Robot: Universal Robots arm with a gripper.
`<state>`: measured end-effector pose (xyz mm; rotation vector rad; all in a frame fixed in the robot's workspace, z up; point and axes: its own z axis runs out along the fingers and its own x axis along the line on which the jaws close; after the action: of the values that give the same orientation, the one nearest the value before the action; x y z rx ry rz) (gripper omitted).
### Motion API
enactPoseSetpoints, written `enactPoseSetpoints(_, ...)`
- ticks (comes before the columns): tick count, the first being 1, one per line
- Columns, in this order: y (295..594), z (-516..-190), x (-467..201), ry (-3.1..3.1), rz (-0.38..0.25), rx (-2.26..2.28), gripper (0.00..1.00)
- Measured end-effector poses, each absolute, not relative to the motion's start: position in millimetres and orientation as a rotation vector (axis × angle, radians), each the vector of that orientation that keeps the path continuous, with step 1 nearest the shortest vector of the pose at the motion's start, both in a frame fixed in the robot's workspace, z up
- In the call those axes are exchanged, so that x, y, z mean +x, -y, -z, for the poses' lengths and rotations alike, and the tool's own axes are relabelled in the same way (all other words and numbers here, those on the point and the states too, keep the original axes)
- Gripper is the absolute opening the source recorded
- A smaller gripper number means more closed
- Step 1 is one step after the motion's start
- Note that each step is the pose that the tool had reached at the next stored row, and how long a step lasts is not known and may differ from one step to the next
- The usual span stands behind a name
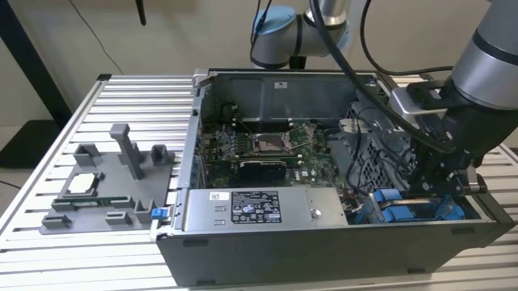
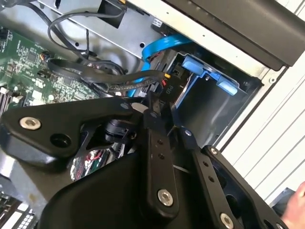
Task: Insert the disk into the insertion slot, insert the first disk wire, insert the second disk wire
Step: 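Insert the second disk wire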
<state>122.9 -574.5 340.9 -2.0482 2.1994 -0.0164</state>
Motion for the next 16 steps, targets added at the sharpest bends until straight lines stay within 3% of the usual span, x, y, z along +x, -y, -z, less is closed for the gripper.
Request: enactPoseSetpoints(16,574.5,-383.7,123.2,-2.210,-0.004,-2.056,1.00)
